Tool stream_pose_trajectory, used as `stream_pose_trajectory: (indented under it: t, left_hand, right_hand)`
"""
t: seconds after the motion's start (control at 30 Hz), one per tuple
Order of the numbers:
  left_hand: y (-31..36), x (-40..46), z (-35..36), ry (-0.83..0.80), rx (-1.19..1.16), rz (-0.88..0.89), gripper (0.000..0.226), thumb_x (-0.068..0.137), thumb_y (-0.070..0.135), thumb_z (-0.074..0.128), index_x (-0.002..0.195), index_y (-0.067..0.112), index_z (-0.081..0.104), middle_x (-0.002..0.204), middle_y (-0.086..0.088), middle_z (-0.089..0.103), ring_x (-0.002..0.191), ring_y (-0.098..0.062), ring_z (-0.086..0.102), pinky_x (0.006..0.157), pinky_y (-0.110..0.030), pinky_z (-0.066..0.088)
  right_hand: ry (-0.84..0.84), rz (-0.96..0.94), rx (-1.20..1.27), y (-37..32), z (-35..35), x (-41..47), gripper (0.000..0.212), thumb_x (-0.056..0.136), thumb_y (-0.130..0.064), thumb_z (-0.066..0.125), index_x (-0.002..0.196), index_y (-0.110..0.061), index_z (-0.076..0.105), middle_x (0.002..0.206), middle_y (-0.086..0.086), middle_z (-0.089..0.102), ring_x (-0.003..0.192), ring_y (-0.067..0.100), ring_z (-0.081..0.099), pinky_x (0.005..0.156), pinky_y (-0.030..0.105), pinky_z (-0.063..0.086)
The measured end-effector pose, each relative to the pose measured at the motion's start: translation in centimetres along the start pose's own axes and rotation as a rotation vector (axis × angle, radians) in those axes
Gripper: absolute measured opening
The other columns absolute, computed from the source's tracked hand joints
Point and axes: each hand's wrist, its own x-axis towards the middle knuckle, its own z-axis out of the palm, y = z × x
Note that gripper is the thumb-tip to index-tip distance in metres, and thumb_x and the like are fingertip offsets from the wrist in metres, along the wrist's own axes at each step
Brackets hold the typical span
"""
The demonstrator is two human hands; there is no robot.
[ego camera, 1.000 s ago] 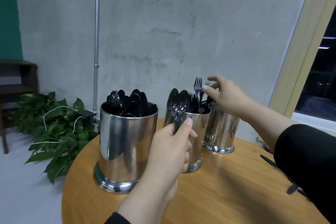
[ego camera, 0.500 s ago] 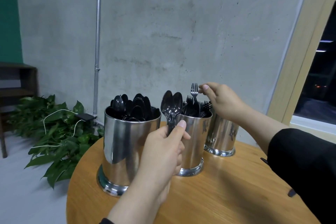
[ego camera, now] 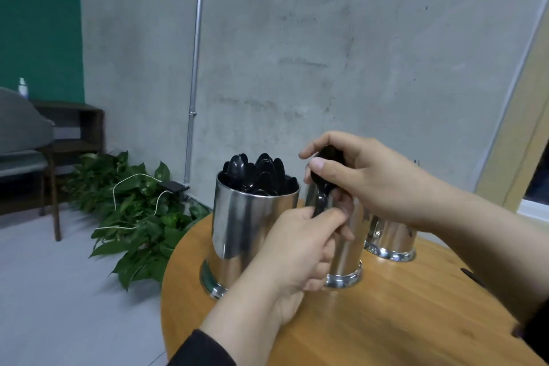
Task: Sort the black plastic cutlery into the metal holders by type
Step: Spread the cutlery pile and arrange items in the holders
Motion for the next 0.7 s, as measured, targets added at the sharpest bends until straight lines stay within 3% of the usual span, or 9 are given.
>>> stream_pose_trajectory:
  t: [0.13, 0.2, 0.3, 0.4, 0.5, 0.57, 0.6, 0.67, 0.7]
  left_hand:
    - [1.1, -1.0, -0.7, 0.105, -0.009, 0.152, 0.036, 0.092, 0.049, 0.068, 0.079, 0.015, 0.066, 0.056, -0.001, 0.043, 0.041, -0.013, 0.031, 0.038, -0.024, 0.024]
    - [1.1, -1.3, -1.6, 0.375, 0.256, 0.408, 0.029, 0.096, 0.045, 0.065, 0.084, 0.018, 0.069, 0.066, 0.006, 0.062, 0.05, -0.008, 0.051, 0.05, -0.026, 0.043]
    - [1.0, -2.0, -3.2, 0.785, 0.513, 0.782, 0.015, 0.102, 0.035, 0.058, 0.095, 0.028, 0.069, 0.093, 0.017, 0.064, 0.086, 0.001, 0.061, 0.073, -0.01, 0.044]
    - [0.3, -1.6, -4.8, 0.728, 0.734, 0.746, 0.031, 0.097, 0.038, 0.051, 0.12, 0.026, 0.067, 0.12, 0.019, 0.059, 0.115, 0.001, 0.054, 0.098, -0.015, 0.04]
    - [-0.6, -1.1, -5.3, 0.587, 0.916, 0.63, 0.051, 0.096, 0.045, 0.045, 0.143, 0.028, 0.057, 0.151, 0.015, 0.047, 0.141, -0.003, 0.036, 0.12, -0.028, 0.026]
    - [-0.9, -0.9, -5.0, 0.567, 0.952, 0.63, 0.054, 0.096, 0.044, 0.044, 0.145, 0.025, 0.055, 0.154, 0.011, 0.046, 0.144, -0.002, 0.028, 0.126, -0.031, 0.017]
    - [-1.0, -0.8, -4.8, 0.573, 0.948, 0.641, 0.054, 0.096, 0.043, 0.044, 0.145, 0.024, 0.056, 0.154, 0.01, 0.047, 0.144, -0.002, 0.028, 0.127, -0.033, 0.017]
    - [-1.1, -0.5, -4.5, 0.601, 0.92, 0.652, 0.052, 0.095, 0.041, 0.045, 0.143, 0.023, 0.057, 0.153, 0.008, 0.049, 0.144, -0.005, 0.032, 0.125, -0.04, 0.025]
    - [-1.0, -0.4, -4.3, 0.617, 0.903, 0.657, 0.052, 0.095, 0.04, 0.046, 0.143, 0.024, 0.058, 0.152, 0.008, 0.049, 0.144, -0.007, 0.035, 0.123, -0.043, 0.029]
  right_hand:
    - [0.143, -0.045, 0.077, -0.6, -0.1, 0.7, 0.008, 0.101, -0.015, 0.056, 0.101, -0.022, 0.061, 0.087, 0.002, 0.073, 0.063, 0.015, 0.056, 0.06, 0.034, 0.048]
    - [0.314, -0.089, 0.128, -0.9, -0.9, 1.5, 0.013, 0.102, -0.011, 0.055, 0.098, -0.022, 0.059, 0.084, 0.002, 0.072, 0.062, 0.014, 0.055, 0.061, 0.035, 0.047]
    - [0.468, -0.143, 0.106, -1.3, -1.4, 2.9, 0.02, 0.103, -0.009, 0.053, 0.094, -0.027, 0.056, 0.083, 0.0, 0.069, 0.062, 0.009, 0.057, 0.061, 0.027, 0.048]
    - [0.491, -0.132, 0.007, -1.0, -0.3, 4.1, 0.022, 0.103, -0.009, 0.053, 0.093, -0.029, 0.053, 0.085, 0.0, 0.068, 0.059, -0.002, 0.055, 0.059, 0.016, 0.044]
    - [0.442, -0.053, -0.167, 0.4, 1.7, 5.0, 0.01, 0.103, -0.018, 0.054, 0.104, -0.027, 0.057, 0.091, -0.003, 0.069, 0.074, 0.005, 0.059, 0.075, 0.027, 0.051]
    - [0.334, -0.01, -0.217, 1.3, 3.2, 5.1, 0.017, 0.104, -0.022, 0.052, 0.119, -0.025, 0.059, 0.098, -0.007, 0.069, 0.088, 0.011, 0.062, 0.087, 0.032, 0.05]
    - [0.268, 0.005, -0.253, 1.7, 3.9, 5.0, 0.024, 0.105, -0.023, 0.049, 0.128, -0.023, 0.058, 0.107, -0.005, 0.069, 0.099, 0.014, 0.063, 0.09, 0.027, 0.046]
    - [0.175, -0.008, -0.366, 2.4, 5.3, 4.9, 0.036, 0.107, -0.028, 0.044, 0.141, -0.018, 0.052, 0.128, 0.002, 0.064, 0.121, 0.019, 0.056, 0.096, 0.02, 0.037]
    - [0.143, -0.029, -0.413, 2.9, 5.7, 4.9, 0.042, 0.107, -0.032, 0.04, 0.145, -0.016, 0.048, 0.135, 0.004, 0.06, 0.127, 0.023, 0.052, 0.103, 0.025, 0.036]
